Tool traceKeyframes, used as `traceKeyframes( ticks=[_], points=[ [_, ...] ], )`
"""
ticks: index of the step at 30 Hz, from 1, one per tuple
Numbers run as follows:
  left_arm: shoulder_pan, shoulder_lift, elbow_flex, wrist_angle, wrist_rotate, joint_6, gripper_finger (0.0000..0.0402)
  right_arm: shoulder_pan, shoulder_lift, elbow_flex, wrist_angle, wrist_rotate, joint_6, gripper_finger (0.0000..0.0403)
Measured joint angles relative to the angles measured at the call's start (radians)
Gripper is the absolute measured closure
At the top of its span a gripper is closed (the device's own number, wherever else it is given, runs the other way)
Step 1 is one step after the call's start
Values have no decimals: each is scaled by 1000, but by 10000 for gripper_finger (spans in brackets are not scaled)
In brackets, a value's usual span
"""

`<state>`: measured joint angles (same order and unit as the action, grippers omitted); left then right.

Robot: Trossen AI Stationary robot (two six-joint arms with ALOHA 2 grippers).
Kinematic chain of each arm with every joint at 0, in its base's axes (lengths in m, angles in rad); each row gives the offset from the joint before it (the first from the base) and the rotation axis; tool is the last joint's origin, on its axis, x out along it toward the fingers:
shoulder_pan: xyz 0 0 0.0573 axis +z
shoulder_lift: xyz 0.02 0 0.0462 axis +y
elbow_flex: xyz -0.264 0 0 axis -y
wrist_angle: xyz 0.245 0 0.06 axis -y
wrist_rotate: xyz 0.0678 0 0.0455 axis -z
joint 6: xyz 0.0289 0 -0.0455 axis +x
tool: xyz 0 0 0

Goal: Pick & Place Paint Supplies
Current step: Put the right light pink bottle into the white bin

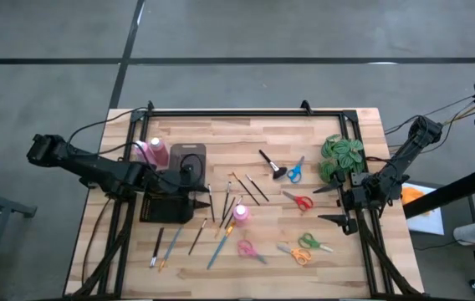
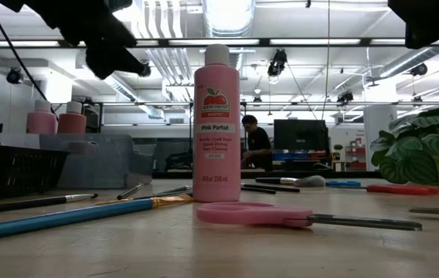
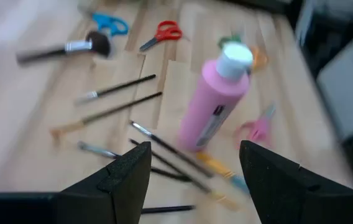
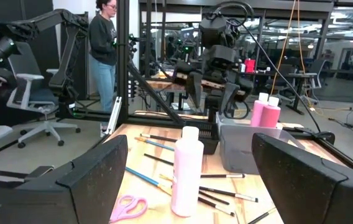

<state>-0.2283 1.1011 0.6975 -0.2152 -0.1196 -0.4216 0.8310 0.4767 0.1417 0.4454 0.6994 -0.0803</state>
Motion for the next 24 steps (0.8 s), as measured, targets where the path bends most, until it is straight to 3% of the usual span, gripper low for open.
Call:
traceKeyframes(
  ticks=[2, 11, 17, 24],
  points=[
    [2, 0, 7, 4, -3, -62, 156, 0, 0, 0, 0, 0, 0, 62],
    [-17, 58, 144, -86, -16, -7, 156, -1, -1, 0, 0, 0, -1, 62],
    [-20, 184, 331, -316, -73, -57, 156, -1, 3, 0, -1, 0, 1, 62],
    [-23, 391, 519, -362, -90, -54, 156, 0, 3, 0, -5, 0, -1, 62]
  ],
)
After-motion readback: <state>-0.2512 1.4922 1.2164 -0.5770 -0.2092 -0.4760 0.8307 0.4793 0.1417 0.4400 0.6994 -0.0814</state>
